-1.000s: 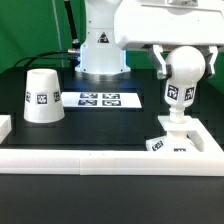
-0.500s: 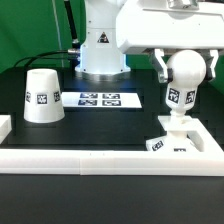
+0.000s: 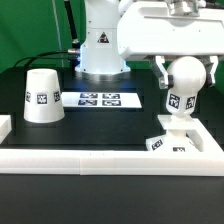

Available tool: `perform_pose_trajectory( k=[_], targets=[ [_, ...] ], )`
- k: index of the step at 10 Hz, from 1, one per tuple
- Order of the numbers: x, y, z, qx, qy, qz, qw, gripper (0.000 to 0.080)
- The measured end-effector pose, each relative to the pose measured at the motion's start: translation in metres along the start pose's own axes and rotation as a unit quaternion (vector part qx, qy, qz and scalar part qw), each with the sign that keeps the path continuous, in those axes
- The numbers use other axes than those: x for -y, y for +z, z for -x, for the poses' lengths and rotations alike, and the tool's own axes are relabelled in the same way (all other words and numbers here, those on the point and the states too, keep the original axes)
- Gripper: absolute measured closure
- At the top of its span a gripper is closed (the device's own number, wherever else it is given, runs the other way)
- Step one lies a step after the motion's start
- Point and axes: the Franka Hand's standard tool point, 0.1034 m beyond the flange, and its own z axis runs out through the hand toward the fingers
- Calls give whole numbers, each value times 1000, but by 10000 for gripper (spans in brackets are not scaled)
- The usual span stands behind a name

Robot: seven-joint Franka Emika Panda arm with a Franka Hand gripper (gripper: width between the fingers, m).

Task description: Assemble lamp

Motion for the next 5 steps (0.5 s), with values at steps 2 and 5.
perform_pose_trajectory(
  k=[2, 5],
  targets=[
    [2, -1, 3, -20, -2, 5, 1000, 222],
    [3, -3, 9, -34, -3, 10, 999, 219]
  ],
)
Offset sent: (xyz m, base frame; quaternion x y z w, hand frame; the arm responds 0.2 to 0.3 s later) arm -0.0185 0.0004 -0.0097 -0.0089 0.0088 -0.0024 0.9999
